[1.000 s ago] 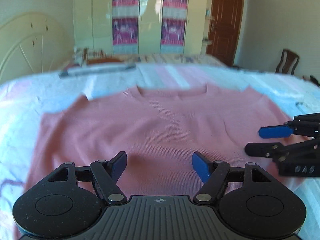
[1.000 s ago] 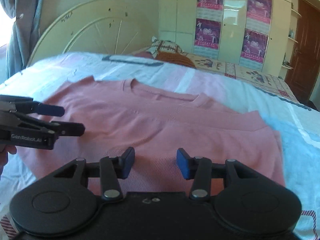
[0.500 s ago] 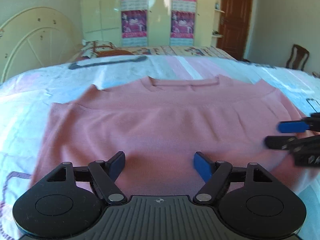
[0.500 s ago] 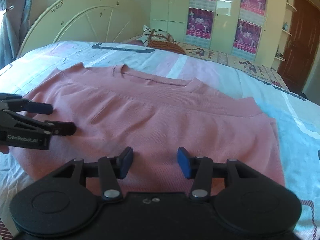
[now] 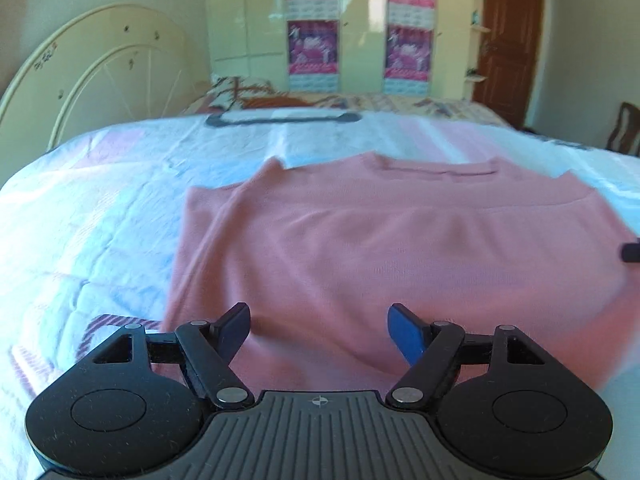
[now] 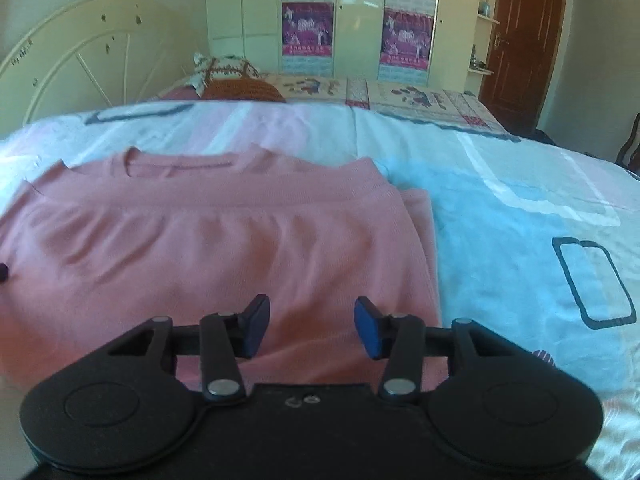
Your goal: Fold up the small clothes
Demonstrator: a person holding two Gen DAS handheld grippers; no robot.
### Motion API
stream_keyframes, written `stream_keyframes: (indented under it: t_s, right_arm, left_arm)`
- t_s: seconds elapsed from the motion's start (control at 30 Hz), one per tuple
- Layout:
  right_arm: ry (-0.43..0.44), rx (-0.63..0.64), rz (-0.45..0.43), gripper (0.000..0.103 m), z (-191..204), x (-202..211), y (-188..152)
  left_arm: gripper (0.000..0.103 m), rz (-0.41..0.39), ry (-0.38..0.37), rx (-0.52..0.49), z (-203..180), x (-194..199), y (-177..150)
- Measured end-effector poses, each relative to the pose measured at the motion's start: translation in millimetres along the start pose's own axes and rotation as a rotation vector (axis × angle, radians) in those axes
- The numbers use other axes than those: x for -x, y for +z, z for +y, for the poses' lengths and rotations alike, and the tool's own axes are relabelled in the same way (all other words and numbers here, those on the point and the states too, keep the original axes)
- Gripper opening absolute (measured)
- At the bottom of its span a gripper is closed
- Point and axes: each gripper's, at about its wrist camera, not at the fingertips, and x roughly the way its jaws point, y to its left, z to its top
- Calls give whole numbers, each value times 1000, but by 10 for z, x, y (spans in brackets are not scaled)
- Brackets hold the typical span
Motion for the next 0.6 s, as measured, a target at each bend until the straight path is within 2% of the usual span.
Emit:
stream_keyframes:
  t_s: [0.1, 0.2, 0.27, 0.33, 0.4, 0.47, 0.53, 0.6]
  right_arm:
    - [89, 12, -20, 46, 294, 210, -64]
    - [152, 76, 27, 46, 676, 192, -239]
    - [127, 96, 89, 47, 830, 103, -371]
    - [105, 125, 63, 47, 893, 153, -460]
    - [118, 137, 56, 46, 868, 246, -474]
    - [112, 126, 11, 46, 741, 361, -471]
    - [56, 83, 8, 46, 506, 376, -468]
    - [-20, 13, 58, 47, 155, 269, -515]
  left_arm:
    - [75, -3, -53, -32, -266, 86, -93]
    - [75, 29, -72, -52, -476, 55, -199]
    - [75, 61, -70, -52, -531, 31, -263]
    - [75, 50, -59, -72, -532, 77, -321]
    - [75, 42, -59, -63, -465, 133, -356]
    - [75, 31, -42, -56, -367, 167, -378]
    - [75, 38, -22, -50, -233, 156, -382]
    - [75, 41, 8, -44, -90, 152, -379]
